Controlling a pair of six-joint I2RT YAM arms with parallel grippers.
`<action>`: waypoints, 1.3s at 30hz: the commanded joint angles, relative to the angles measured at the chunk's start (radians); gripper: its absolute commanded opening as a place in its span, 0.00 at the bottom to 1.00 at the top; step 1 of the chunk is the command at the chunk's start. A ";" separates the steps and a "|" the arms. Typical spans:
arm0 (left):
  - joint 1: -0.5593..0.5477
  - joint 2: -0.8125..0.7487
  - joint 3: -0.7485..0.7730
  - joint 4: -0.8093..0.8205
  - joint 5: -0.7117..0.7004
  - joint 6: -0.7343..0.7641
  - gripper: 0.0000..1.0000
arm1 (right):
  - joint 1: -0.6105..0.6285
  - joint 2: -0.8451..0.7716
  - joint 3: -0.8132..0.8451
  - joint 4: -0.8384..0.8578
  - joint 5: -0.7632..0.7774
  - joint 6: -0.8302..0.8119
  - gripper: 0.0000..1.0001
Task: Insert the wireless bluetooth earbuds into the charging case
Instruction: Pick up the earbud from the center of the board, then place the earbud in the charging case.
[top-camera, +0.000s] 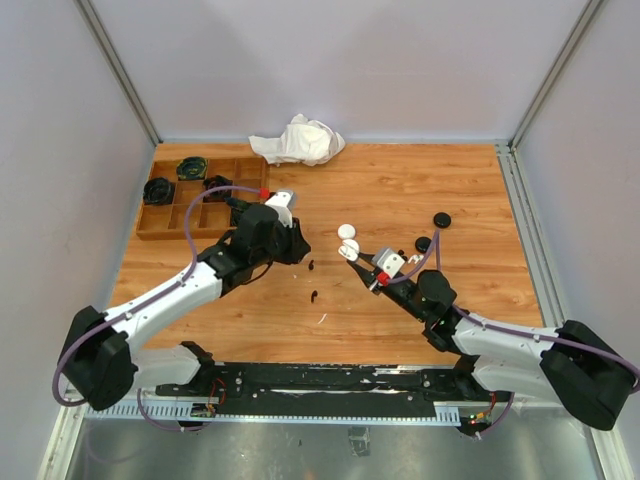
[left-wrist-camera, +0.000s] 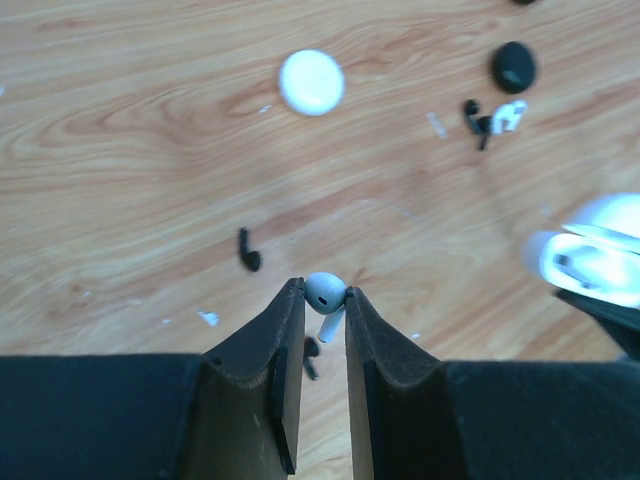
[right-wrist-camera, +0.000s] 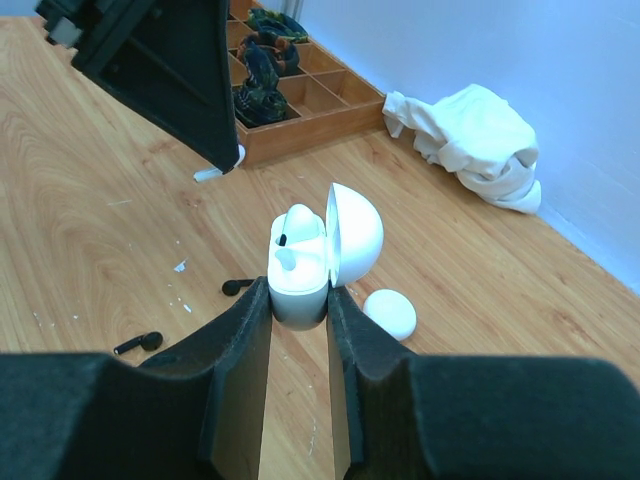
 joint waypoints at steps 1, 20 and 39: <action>-0.041 -0.095 -0.052 0.149 0.053 -0.032 0.18 | 0.010 0.023 0.052 0.026 -0.033 0.015 0.12; -0.164 -0.232 -0.179 0.521 0.074 -0.096 0.19 | 0.020 0.133 0.127 0.122 -0.089 0.111 0.12; -0.222 -0.181 -0.247 0.671 -0.073 -0.075 0.19 | 0.024 0.122 0.116 0.166 -0.104 0.185 0.12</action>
